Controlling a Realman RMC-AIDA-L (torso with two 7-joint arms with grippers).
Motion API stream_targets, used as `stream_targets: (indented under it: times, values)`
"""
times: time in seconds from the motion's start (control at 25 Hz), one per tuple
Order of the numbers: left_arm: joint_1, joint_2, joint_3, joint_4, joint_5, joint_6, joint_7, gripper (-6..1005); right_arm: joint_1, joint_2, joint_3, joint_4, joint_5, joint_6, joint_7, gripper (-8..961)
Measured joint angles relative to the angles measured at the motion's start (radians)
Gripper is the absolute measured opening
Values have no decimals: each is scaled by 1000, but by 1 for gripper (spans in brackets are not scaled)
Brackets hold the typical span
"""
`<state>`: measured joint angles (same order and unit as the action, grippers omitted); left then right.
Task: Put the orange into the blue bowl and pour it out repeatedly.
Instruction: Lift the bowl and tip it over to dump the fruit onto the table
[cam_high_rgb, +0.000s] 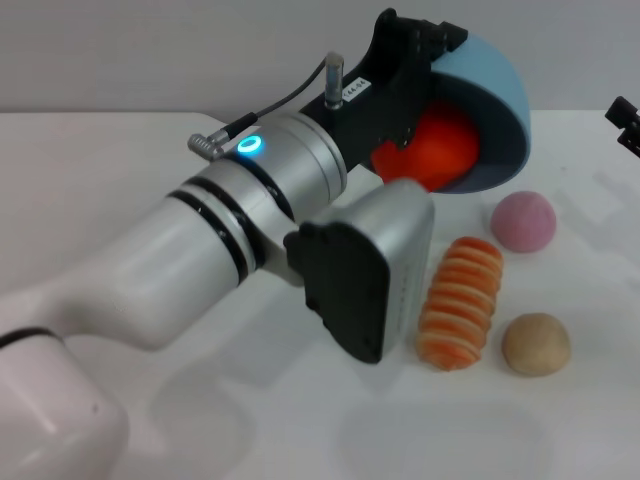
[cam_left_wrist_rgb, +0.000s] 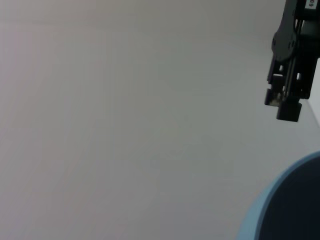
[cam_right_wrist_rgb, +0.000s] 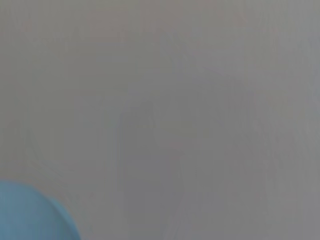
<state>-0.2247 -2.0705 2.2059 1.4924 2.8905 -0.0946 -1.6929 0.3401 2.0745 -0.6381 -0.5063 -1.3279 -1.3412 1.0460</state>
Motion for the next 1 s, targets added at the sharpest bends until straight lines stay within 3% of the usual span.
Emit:
stream_targets:
  times: [0.36, 0.6, 0.8, 0.92, 1.0]
  values:
    - [53, 2, 32, -50, -1, -169, 59, -1, 2, -1, -1, 6, 10, -7, 0, 736]
    - [79, 0, 41, -58, -8, -194, 68, -1, 3, -1, -9, 6, 10, -7, 0, 736]
    - [84, -2, 23, -6, -179, -126, 55, -1, 5, 0, -11, 9, 10, -7, 7, 736]
    - [69, -2, -63, 71, -406, 51, 46, -1, 5, -1, -13, 12, 10, -8, 16, 737]
    - [63, -2, -98, 87, -456, 114, 28, 0, 5, -2, -15, 12, 10, -8, 23, 737]
